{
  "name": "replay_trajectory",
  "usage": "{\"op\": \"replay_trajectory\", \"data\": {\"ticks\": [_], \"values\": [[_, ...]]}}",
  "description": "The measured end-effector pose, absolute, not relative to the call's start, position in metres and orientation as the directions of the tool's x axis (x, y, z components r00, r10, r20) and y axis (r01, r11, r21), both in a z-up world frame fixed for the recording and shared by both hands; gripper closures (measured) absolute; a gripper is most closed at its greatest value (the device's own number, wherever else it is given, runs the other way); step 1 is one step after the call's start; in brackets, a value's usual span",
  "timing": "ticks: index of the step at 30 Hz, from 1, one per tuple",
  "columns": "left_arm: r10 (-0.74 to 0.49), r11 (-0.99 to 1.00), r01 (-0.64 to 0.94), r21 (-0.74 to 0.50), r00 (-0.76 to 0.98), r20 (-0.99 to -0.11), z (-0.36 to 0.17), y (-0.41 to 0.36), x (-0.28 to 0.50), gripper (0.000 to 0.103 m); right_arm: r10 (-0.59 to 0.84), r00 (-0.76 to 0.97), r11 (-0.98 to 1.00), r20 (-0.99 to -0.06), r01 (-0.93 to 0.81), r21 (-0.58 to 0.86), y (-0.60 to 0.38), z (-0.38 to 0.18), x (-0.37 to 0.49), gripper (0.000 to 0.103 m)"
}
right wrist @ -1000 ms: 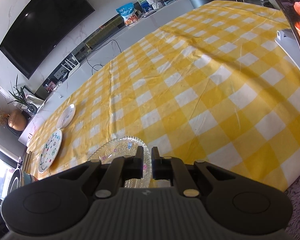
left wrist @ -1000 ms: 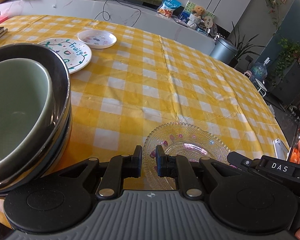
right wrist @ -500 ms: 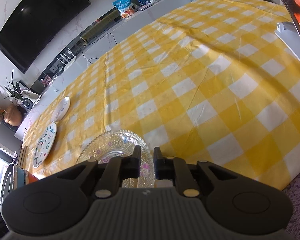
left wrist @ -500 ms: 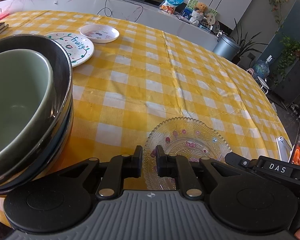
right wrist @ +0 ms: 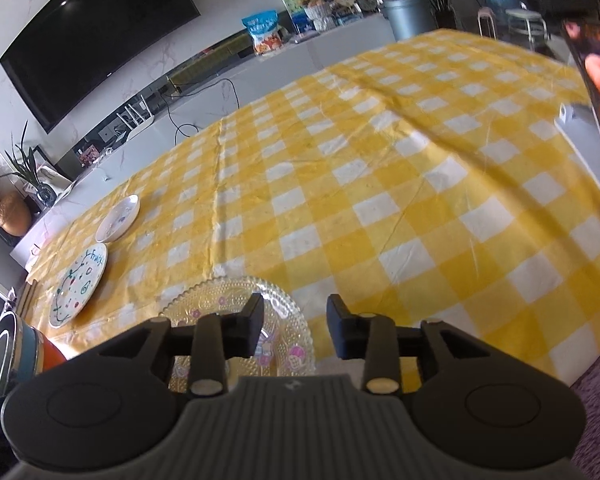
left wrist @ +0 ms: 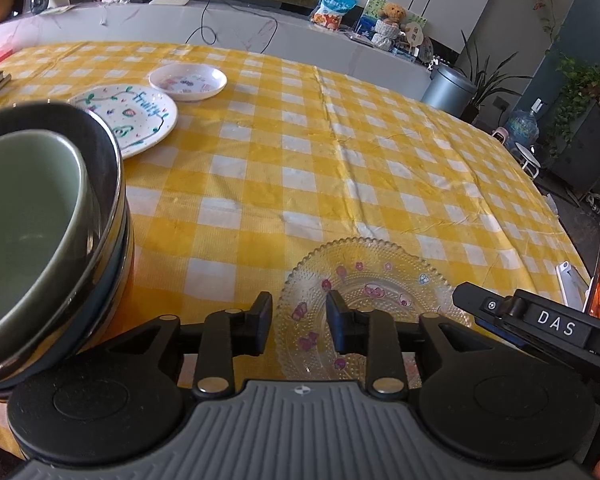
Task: Organize plates and bowls
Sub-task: 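Lower the glass plate onto the tablecloth and open both grippers, then move both grippers to the white 'Fruity' plate and grasp its rim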
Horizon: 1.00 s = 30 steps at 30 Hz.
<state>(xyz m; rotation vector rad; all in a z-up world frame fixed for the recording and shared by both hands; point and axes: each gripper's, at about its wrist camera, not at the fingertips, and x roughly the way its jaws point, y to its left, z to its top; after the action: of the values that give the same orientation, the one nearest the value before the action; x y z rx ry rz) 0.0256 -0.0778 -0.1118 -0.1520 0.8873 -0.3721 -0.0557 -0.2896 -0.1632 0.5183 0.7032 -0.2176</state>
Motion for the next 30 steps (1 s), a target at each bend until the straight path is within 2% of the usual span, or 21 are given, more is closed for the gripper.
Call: {"op": "replay_trajectory", "data": {"ticks": [3,10,12,15,21,30], "values": [[-0.397,0.917,0.277,-0.286,0.589,-0.704,-0.103,-0.08,0.023,0.055,-0.027,0.755,0.861,-0.656,0.351,0.368,-0.288,-0.158,-0.057,0.064],[-0.459,0.887,0.338,-0.313,0.588,-0.666,-0.075,-0.082,0.023,0.047,-0.051,0.768,0.864,-0.638,0.355,0.358,-0.284,-0.143,-0.057,0.053],[-0.462,0.885,0.355,-0.302,0.584,-0.668,-0.066,-0.083,0.024,0.046,-0.055,0.772,0.864,-0.633,0.355,0.357,-0.282,-0.138,-0.057,0.047],[-0.459,0.884,0.376,-0.277,0.583,-0.671,-0.053,-0.081,0.027,0.046,-0.046,0.779,0.868,-0.625,0.341,0.361,-0.277,-0.131,-0.055,0.044],[-0.405,0.906,0.373,-0.201,0.624,-0.668,-0.029,-0.062,0.038,0.044,-0.027,0.784,0.889,-0.621,0.303,0.343,-0.26,-0.118,-0.048,0.033],[-0.316,0.943,0.304,-0.139,0.679,-0.662,-0.015,-0.019,0.064,0.043,0.031,0.782,0.922,-0.623,0.218,0.32,-0.23,-0.104,-0.023,0.03]]}}
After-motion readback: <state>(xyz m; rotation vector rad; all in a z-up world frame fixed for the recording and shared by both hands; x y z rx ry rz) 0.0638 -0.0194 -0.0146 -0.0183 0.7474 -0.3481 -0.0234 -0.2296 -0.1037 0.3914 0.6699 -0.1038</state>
